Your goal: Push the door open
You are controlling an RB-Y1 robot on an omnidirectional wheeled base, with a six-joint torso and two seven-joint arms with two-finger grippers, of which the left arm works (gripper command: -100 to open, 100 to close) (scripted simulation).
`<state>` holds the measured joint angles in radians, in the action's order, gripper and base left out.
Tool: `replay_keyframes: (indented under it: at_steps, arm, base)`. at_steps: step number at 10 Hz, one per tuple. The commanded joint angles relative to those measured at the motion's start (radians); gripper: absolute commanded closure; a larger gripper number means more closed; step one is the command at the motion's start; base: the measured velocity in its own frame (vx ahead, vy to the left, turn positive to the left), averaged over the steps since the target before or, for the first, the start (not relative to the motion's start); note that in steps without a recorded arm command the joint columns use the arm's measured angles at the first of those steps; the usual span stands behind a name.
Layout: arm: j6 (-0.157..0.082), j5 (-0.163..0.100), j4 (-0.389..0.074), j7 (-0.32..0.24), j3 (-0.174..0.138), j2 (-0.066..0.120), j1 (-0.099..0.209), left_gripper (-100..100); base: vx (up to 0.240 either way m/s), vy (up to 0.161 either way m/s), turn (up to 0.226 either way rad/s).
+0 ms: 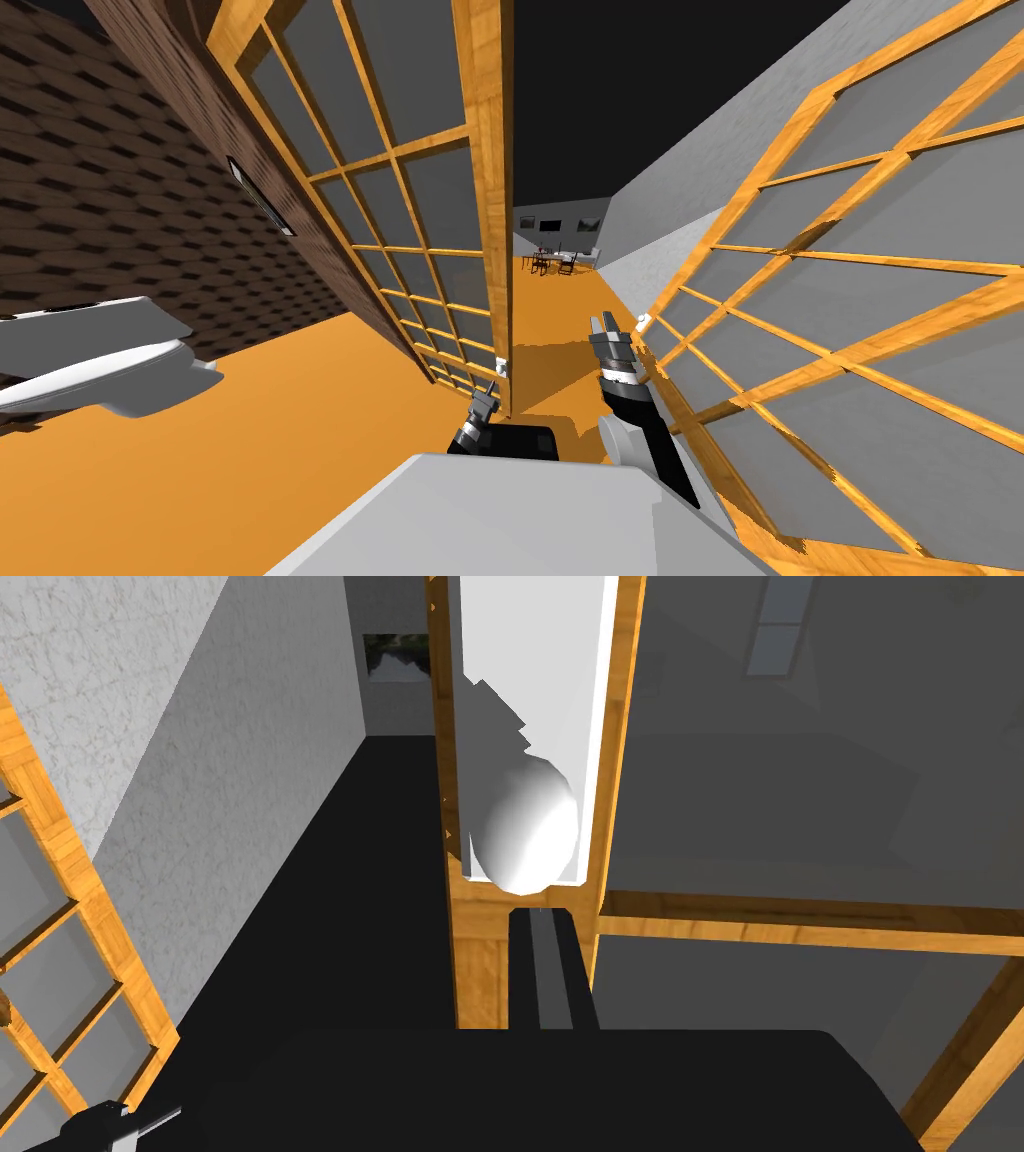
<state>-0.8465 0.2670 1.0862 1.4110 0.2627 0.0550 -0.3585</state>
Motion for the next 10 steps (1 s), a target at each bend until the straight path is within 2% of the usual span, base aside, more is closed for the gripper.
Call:
replay_keyframes:
  at_steps: [1, 3, 4, 7, 10]
  arm:
    - [0.001, -0.006, 0.012, 0.006, -0.005, 0.008, -0.016, -100]
    - [0.002, -0.011, 0.025, 0.013, -0.010, -0.001, -0.032, -100]
    - [0.001, -0.010, 0.019, 0.010, -0.009, 0.003, -0.025, -100]
    - [0.012, -0.011, 0.014, 0.009, -0.016, 0.009, -0.010, -100]
    - [0.024, -0.012, 0.008, 0.007, -0.024, 0.002, 0.009, -100]
  base:
    - [-0.123, -0.003, 0.114]
    - [-0.221, -0.006, 0.104]
    - [-0.097, 0.003, 0.011]
    - [0.117, -0.051, -0.015]
    - [0.203, -0.066, -0.018]
